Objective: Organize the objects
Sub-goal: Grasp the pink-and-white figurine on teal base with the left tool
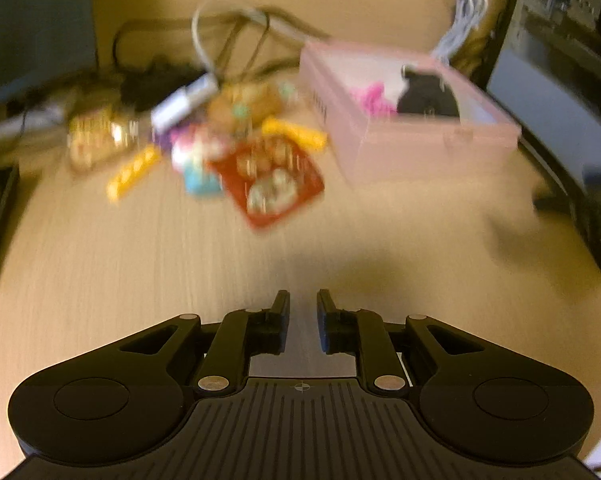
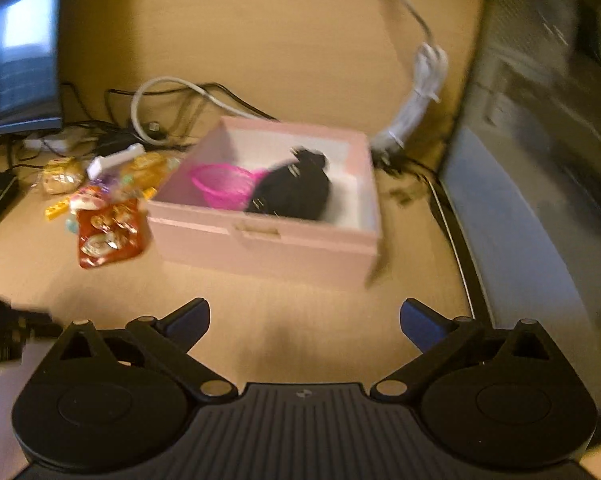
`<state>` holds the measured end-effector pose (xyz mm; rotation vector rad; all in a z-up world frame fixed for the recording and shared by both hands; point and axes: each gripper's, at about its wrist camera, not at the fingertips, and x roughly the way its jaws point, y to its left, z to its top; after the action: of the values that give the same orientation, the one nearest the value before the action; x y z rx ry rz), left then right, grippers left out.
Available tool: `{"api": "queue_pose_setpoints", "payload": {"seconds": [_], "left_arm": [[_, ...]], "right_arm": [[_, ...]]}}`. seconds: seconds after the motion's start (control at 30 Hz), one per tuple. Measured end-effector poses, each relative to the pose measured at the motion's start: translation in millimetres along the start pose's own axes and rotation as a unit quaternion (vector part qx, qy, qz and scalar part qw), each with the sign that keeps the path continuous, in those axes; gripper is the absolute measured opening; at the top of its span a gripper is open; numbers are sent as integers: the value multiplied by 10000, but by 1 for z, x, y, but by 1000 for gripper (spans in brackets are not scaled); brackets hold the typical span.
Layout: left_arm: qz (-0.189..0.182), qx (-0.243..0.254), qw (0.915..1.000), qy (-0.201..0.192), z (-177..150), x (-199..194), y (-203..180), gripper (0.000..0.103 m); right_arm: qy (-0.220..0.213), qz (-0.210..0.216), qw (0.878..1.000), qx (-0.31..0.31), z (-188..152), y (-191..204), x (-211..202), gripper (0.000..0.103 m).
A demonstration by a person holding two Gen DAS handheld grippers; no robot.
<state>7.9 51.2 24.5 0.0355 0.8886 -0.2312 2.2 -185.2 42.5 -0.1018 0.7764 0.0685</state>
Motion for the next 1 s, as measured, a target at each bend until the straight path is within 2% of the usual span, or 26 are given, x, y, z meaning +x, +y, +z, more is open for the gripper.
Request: {"api": "queue_pose_setpoints", "payload": {"seconds": [0.07,0.13,0.23,0.3,0.4,0.47,0.6,0.67,0.7,0.8,0.87,0.9,0.93,1.0], "left_arm": [[83,-146,9997,-194,16,2,7,19],[-56,-670,9977,-115,33,12,23,19],[-195,-1520,9881,97,48,31,45,19],[-87,-1914,9814,123,53,40,57,19],[220,-2260,9736,-253,62,35,69,19],[261,-2194,9745,-406,69,33,73,19],[324,-1752,9840,-44,84,52,77,21],[563,-1399,9886,-34,91,61,72,23],[599,-1290,9898,-51,93,65,70,27],[691,-934,9932,-88,101,74,65,27],[797,-679,9944,-120,104,78,61,32],[868,-659,9940,-113,105,80,61,40],[928,-737,9929,-106,104,80,63,49],[1030,-924,9903,-121,101,77,69,57]], "right_arm": [[99,-65,9999,87,-11,-5,-3,103],[212,-104,9996,171,-21,-7,-3,103],[347,-121,9989,279,-34,-9,-4,103],[397,-122,9986,341,-38,-10,-4,103],[390,-140,9983,416,-42,-12,-7,103],[408,-130,9982,426,-43,-12,-6,103],[488,-147,9978,435,-43,-13,1,103],[507,-119,9976,463,-42,-12,3,103],[507,-97,9977,449,-41,-11,4,103],[519,-59,9980,369,-41,-6,4,103],[546,-38,9980,331,-41,-3,5,103],[555,-40,9980,299,-41,-1,5,103],[553,-48,9981,264,-42,0,5,103],[539,-66,9983,207,-43,1,4,103]]}}
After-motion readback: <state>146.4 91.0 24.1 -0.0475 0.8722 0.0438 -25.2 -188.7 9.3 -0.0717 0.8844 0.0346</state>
